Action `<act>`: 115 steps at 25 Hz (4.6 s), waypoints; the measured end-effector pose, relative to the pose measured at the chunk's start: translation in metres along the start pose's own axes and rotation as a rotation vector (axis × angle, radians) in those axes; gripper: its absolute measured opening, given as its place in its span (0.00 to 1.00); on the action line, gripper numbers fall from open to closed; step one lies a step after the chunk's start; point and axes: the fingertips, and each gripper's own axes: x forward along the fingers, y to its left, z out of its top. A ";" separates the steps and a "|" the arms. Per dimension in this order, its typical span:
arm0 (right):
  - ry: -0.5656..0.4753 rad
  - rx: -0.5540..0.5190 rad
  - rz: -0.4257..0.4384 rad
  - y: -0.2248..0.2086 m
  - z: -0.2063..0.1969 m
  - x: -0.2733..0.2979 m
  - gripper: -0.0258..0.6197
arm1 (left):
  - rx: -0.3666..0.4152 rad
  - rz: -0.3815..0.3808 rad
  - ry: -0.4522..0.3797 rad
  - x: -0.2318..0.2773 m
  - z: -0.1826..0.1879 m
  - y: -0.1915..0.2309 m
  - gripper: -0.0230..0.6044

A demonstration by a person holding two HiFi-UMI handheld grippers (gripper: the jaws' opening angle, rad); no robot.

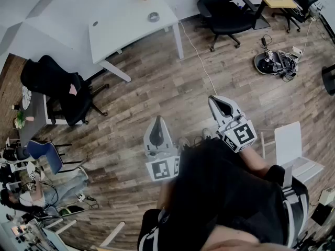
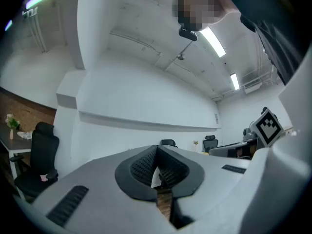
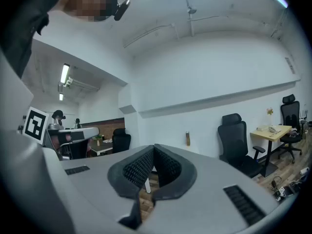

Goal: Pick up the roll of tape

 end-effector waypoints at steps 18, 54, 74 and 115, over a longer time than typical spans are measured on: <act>-0.022 0.025 0.000 -0.024 0.002 0.007 0.28 | -0.005 0.000 0.000 0.018 -0.010 -0.010 0.22; 0.113 -0.090 0.073 -0.150 -0.010 0.343 0.28 | -0.072 -0.058 -0.022 0.334 -0.046 0.151 0.22; 0.223 -0.189 0.137 -0.200 -0.029 0.561 0.28 | -0.141 0.029 -0.004 0.444 -0.070 0.281 0.22; 1.106 -0.924 0.786 -0.364 -0.364 0.806 0.29 | -0.153 0.177 0.202 0.752 -0.149 0.376 0.23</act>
